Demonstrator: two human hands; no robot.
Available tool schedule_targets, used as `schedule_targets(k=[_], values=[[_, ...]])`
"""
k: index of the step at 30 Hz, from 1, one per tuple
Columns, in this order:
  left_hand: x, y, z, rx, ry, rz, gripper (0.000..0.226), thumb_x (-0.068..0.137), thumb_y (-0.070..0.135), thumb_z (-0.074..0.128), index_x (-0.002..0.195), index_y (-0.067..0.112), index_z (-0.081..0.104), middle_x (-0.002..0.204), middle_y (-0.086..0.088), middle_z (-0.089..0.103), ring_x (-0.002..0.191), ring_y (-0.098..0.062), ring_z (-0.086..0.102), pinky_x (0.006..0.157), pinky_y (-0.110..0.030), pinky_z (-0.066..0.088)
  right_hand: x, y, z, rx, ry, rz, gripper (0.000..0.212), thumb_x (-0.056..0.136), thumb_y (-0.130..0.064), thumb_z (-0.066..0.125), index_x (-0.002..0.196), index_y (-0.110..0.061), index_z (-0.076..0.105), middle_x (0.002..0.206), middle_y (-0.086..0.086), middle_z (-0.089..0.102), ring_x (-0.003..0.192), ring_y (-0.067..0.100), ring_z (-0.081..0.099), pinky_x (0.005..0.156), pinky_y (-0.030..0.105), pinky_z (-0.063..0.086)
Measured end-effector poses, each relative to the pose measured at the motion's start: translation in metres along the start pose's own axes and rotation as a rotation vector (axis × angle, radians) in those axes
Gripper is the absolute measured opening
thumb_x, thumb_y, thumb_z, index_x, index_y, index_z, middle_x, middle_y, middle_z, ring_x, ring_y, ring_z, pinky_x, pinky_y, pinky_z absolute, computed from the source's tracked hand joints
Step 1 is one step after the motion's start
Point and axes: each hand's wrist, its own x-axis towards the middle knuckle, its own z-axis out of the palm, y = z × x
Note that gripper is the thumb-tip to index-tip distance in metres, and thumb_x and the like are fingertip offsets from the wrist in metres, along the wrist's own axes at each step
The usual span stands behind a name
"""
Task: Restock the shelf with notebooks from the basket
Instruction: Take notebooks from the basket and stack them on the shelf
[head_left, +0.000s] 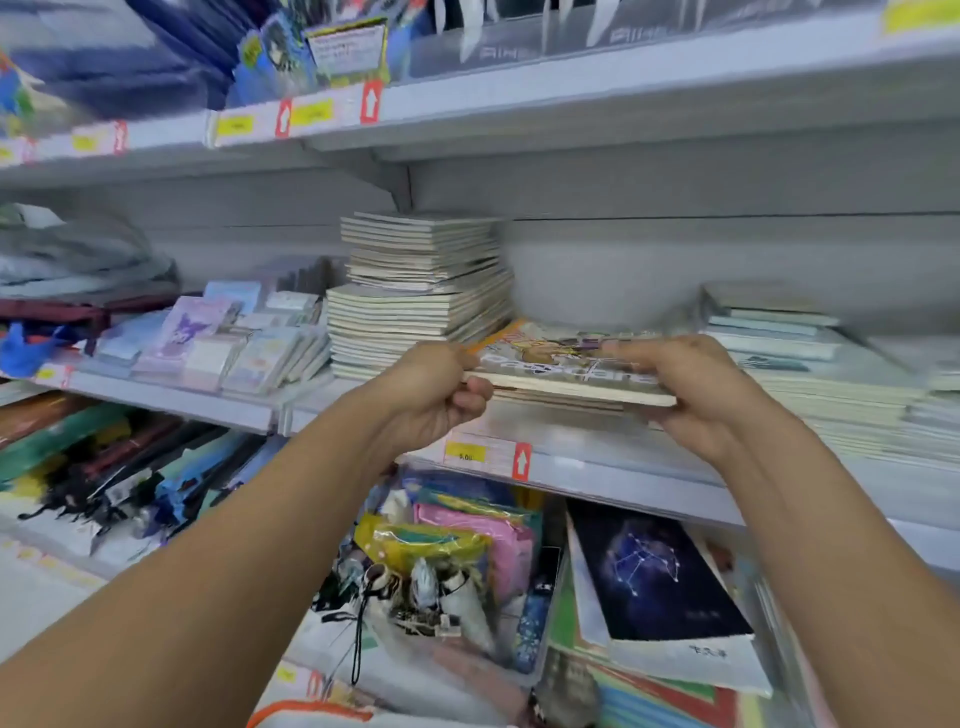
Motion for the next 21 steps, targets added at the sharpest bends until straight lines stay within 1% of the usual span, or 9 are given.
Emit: schedule_targets(k=[2,5,7,9,11,14,16,18,21], values=[[0.021,-0.001,0.008,0.013,0.049,-0.017,0.024,0.102,-0.004,0.023,0.089,0.007,0.04,0.078,-0.007,0.041,0.034,-0.005,0.037,0.03,-0.012,0.024,0.009,-0.002,-0.008,0.045,-0.062,-0.001,0.046,0.071,0.003,0.082,0.109,0.002,0.056,0.087,0.015,0.074,0.07,0.021,0.075,0.051,0.027,0.055],[0.046,-0.005,0.008,0.079,0.123,-0.04,0.02,0.102,-0.004,0.028,0.093,0.005,0.043,0.084,-0.008,0.041,0.042,-0.007,0.041,0.033,-0.013,0.028,0.021,0.01,-0.01,-0.097,-0.12,0.005,0.038,0.057,0.004,0.086,0.089,-0.004,0.066,0.09,0.013,0.075,0.089,0.025,0.074,0.075,0.027,0.059],[0.057,-0.007,0.002,0.142,0.161,-0.044,0.017,0.101,-0.005,0.036,0.091,0.004,0.046,0.081,-0.009,0.044,0.052,-0.009,0.041,0.035,-0.012,0.033,0.03,0.02,-0.008,-0.303,-0.034,0.005,0.04,0.067,0.005,0.085,0.094,-0.008,0.057,0.092,0.005,0.067,0.093,0.021,0.065,0.084,0.03,0.053],[0.065,-0.008,-0.004,0.211,0.192,-0.021,0.012,0.098,-0.006,0.046,0.09,0.0,0.052,0.077,-0.01,0.05,0.056,-0.01,0.045,0.04,-0.012,0.042,0.04,0.028,-0.006,-0.51,0.038,-0.027,0.038,0.076,-0.003,0.084,0.097,-0.012,0.054,0.09,0.001,0.06,0.088,0.02,0.06,0.076,0.029,0.048],[0.072,-0.012,-0.008,0.252,0.216,0.006,0.006,0.093,-0.007,0.057,0.089,-0.004,0.059,0.078,-0.011,0.059,0.06,-0.01,0.054,0.051,-0.014,0.053,0.047,0.033,-0.004,-0.697,0.092,-0.108,0.033,0.078,-0.016,0.085,0.085,-0.012,0.053,0.078,0.001,0.052,0.075,0.02,0.052,0.061,0.029,0.04],[0.078,-0.02,-0.008,0.282,0.298,0.064,0.004,0.089,-0.007,0.064,0.092,-0.006,0.062,0.083,-0.014,0.066,0.061,-0.013,0.063,0.069,-0.022,0.06,0.052,0.036,0.0,-0.861,0.136,-0.171,0.049,0.07,-0.029,0.091,0.075,-0.013,0.045,0.069,-0.003,0.042,0.061,0.014,0.042,0.05,0.027,0.029],[0.082,-0.025,-0.006,0.299,0.348,0.098,0.004,0.089,-0.006,0.064,0.091,-0.005,0.06,0.083,-0.014,0.064,0.062,-0.015,0.066,0.079,-0.028,0.06,0.054,0.038,0.004,-0.92,0.143,-0.198,0.054,0.066,-0.028,0.093,0.071,-0.014,0.042,0.067,-0.003,0.04,0.056,0.01,0.036,0.046,0.026,0.024],[0.084,-0.029,-0.004,0.32,0.395,0.117,0.009,0.088,-0.006,0.064,0.084,0.0,0.058,0.082,-0.012,0.061,0.074,-0.02,0.067,0.088,-0.034,0.058,0.057,0.041,0.007,-0.967,0.187,-0.227,0.053,0.071,-0.024,0.09,0.065,-0.014,0.039,0.07,0.002,0.045,0.056,0.015,0.038,0.045,0.028,0.023],[0.087,-0.029,-0.001,0.41,0.437,0.141,0.007,0.088,-0.001,0.062,0.087,0.003,0.057,0.085,-0.009,0.058,0.086,-0.026,0.059,0.082,-0.029,0.052,0.062,0.051,0.007,-1.082,0.315,-0.34,0.033,0.085,-0.006,0.074,0.067,-0.009,0.048,0.08,0.014,0.057,0.068,0.029,0.054,0.053,0.027,0.033]])
